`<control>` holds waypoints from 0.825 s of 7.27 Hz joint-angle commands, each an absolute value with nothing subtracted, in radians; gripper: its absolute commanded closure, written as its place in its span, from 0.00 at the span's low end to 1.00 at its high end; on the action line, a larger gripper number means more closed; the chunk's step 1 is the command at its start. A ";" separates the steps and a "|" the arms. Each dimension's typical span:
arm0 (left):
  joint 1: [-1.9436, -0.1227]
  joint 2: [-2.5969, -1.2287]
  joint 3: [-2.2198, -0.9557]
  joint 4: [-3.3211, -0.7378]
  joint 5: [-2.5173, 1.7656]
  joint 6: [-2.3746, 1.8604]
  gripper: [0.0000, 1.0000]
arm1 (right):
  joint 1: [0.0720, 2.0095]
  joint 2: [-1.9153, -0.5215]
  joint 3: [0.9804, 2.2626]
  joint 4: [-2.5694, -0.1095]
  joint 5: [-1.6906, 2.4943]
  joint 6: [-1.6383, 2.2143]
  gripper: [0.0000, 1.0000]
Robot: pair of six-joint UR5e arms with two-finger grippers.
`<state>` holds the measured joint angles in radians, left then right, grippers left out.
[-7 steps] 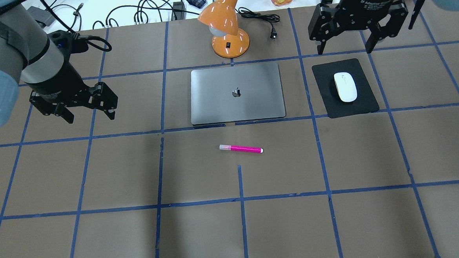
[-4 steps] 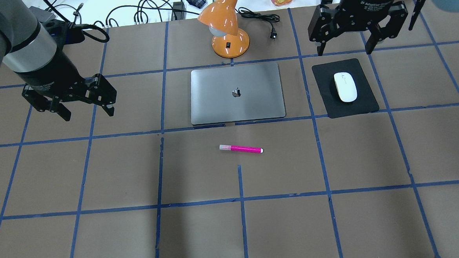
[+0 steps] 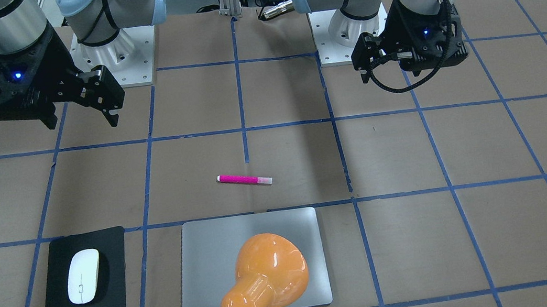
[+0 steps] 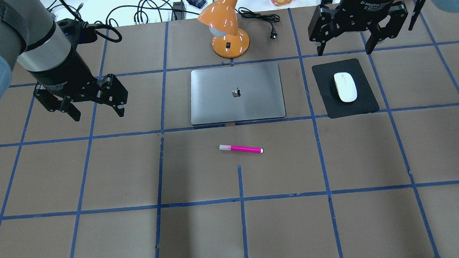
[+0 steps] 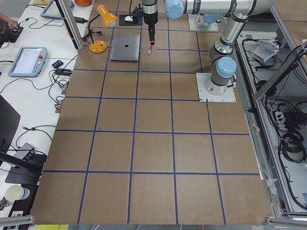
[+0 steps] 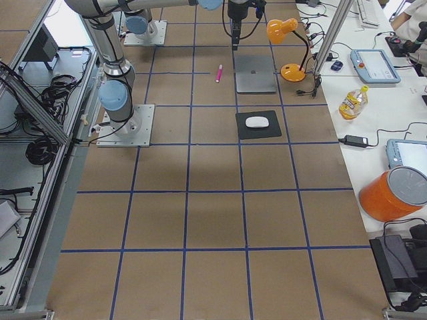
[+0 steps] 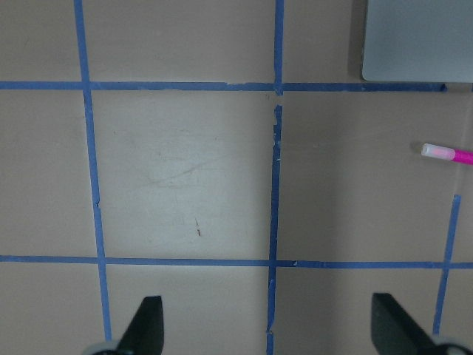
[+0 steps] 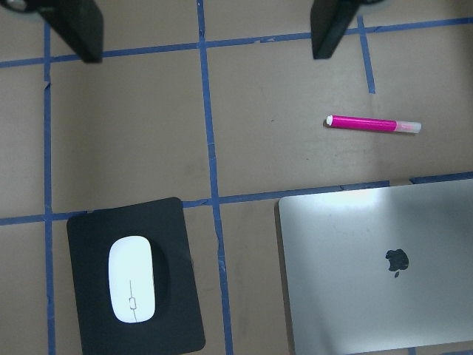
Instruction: Place pen and mouse around notebook
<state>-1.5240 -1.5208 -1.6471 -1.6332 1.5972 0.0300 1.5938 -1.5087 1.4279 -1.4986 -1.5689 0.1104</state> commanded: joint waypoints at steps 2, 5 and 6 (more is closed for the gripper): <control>-1.522 -1.520 -1.649 -1.631 1.600 0.032 0.00 | 1.594 -1.506 1.427 -1.499 -1.568 0.110 0.00; -1.523 -1.517 -1.669 -1.626 1.601 0.032 0.00 | 1.594 -1.508 1.427 -1.499 -1.568 0.112 0.00; -1.523 -1.516 -1.670 -1.626 1.601 0.032 0.00 | 1.594 -1.508 1.428 -1.499 -1.568 0.112 0.00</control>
